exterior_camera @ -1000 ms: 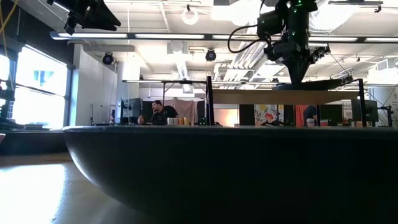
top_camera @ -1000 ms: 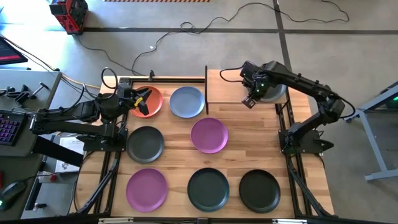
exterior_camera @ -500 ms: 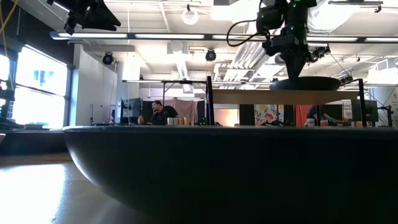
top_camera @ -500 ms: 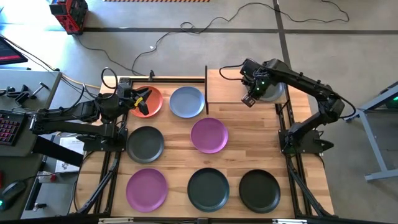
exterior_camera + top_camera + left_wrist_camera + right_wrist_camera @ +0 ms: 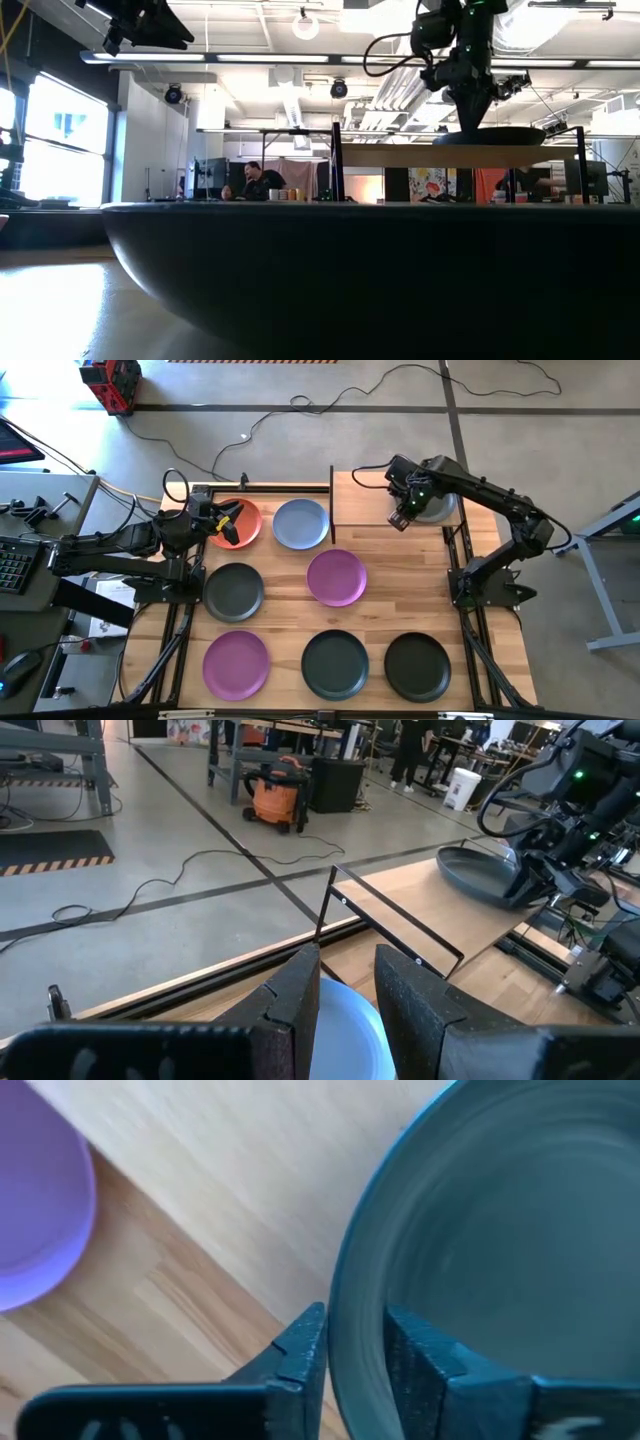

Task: Place and stack plates onto a shelf
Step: Put the top right black plate on the shelf, then stack the top black plate on top of the other black plate on the shelf

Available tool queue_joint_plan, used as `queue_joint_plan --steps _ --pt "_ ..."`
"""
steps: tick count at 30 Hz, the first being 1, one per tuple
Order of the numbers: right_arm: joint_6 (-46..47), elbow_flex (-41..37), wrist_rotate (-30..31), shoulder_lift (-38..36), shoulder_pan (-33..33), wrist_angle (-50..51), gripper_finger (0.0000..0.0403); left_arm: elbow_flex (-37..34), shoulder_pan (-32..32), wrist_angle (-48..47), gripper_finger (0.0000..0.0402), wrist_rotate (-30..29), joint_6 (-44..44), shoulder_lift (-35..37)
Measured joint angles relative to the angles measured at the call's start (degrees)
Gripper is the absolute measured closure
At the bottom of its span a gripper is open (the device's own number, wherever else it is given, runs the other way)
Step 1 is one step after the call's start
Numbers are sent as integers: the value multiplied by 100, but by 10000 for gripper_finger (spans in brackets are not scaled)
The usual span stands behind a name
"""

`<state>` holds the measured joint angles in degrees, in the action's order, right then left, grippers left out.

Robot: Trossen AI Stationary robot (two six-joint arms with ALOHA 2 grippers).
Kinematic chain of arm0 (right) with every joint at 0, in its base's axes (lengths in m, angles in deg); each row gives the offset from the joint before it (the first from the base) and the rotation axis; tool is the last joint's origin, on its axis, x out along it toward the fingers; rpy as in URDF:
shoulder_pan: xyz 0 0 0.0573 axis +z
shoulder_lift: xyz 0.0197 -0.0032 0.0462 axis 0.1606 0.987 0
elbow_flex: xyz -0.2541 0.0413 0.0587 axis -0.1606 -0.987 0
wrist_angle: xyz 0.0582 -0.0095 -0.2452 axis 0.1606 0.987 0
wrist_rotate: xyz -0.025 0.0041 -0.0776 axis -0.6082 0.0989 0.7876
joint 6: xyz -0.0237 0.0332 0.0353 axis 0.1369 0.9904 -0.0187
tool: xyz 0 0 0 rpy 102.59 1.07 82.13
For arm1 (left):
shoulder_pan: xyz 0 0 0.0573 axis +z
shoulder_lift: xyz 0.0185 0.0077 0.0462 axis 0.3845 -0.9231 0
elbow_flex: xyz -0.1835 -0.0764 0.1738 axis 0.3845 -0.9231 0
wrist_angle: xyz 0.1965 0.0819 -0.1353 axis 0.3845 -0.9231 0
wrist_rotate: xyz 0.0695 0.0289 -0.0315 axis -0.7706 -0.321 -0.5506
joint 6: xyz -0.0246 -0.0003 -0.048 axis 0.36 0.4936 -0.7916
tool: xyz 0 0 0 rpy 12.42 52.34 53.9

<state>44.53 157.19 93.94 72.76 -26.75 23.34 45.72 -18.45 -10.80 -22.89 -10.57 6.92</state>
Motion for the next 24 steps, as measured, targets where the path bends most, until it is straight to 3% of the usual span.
queue_joint_plan --steps 11,18,24 --pt "374 827 -99 -18 283 260 323 0 -1 2 314 13 0 0" --pt "899 1030 -2002 -22 989 15 323 0 -2 2 314 214 0 0" --pt "942 818 -2058 -22 2089 -566 323 0 0 -51 314 529 2 2"
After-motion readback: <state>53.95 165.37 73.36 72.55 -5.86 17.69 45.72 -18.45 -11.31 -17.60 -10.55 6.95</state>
